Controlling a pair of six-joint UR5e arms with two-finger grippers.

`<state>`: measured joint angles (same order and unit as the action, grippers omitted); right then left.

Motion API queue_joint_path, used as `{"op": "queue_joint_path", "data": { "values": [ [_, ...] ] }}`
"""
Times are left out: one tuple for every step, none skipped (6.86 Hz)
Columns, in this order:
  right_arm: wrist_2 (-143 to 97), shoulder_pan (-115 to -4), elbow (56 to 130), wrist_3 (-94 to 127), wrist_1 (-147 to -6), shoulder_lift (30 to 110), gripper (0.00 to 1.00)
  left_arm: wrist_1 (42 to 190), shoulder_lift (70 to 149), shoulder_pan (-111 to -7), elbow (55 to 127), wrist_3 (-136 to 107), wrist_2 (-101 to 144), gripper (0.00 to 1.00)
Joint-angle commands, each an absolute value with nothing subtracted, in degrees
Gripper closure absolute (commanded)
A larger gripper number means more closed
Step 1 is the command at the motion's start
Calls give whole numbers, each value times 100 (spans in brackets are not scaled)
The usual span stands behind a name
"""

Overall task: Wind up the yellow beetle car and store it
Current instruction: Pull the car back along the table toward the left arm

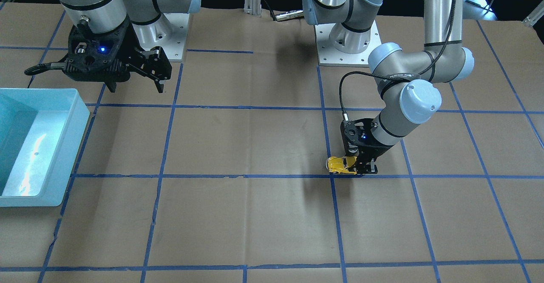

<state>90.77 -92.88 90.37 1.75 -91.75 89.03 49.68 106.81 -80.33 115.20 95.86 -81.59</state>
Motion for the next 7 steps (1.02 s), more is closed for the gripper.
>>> {"op": "queue_joint_path", "data": {
  "values": [
    [9079,-9290,9079,141,-9237,8903,0,4975,10696,-8024,11531,9589,-8209,78],
    [9088,-9290,9062,132,-9246,8903,0,4975,10705,-8024,11531,9589,-8244,78],
    [9288,-9273,9053,132,-9176,8903,0,4975,10722,-8024,11531,9589,-8340,78],
    [9342,-9246,9044,132,-9150,8903,0,4975,10757,-8024,11523,9624,-8437,78],
    [9343,-9246,9027,132,-9158,8903,0,4975,10758,-8024,11522,9641,-8455,78],
    [9351,-9246,9018,123,-9158,8903,0,4975,10758,-8024,11522,9703,-8464,78],
    [9352,-9246,9009,123,-9158,8912,0,4975,10749,-8016,11522,9712,-8568,78]
  ]
}}
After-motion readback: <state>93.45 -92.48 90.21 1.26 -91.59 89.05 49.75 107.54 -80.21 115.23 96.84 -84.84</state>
